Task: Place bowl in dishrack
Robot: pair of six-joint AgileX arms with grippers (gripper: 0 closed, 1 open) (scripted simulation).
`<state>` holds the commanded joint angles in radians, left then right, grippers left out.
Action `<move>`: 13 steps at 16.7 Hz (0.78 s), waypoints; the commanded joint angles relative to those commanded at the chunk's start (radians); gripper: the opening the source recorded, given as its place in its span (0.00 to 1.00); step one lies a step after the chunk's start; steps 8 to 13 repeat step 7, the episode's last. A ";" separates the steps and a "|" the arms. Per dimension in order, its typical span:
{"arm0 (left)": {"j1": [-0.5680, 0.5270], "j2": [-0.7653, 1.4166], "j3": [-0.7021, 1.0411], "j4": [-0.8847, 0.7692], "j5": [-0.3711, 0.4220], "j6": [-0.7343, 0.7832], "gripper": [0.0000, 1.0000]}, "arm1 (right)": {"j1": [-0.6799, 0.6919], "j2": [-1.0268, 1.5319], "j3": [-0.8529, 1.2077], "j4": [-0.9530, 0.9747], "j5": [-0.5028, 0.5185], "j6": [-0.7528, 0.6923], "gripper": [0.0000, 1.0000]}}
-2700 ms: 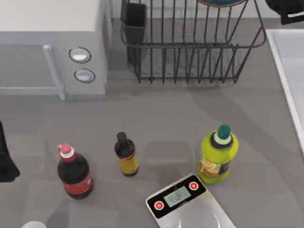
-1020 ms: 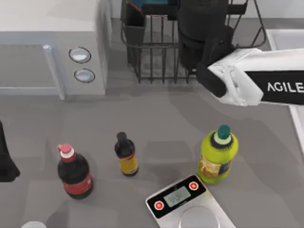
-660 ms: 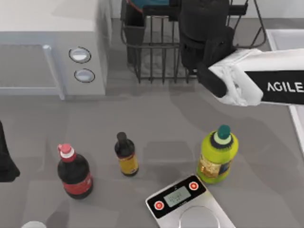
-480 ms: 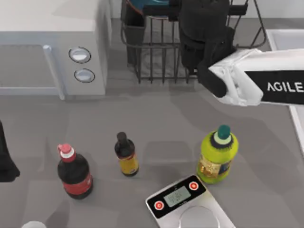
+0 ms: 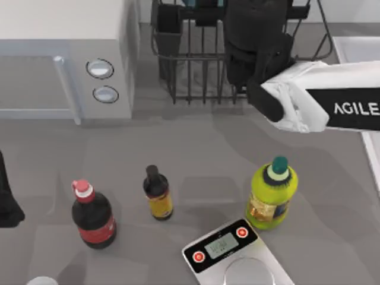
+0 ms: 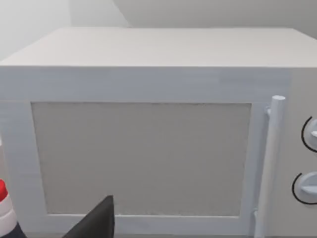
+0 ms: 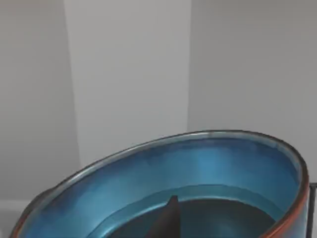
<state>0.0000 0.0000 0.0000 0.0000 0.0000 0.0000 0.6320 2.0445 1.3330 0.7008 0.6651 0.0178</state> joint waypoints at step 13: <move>0.000 0.000 0.000 0.000 0.000 0.000 1.00 | 0.000 0.000 0.000 0.000 0.000 0.000 1.00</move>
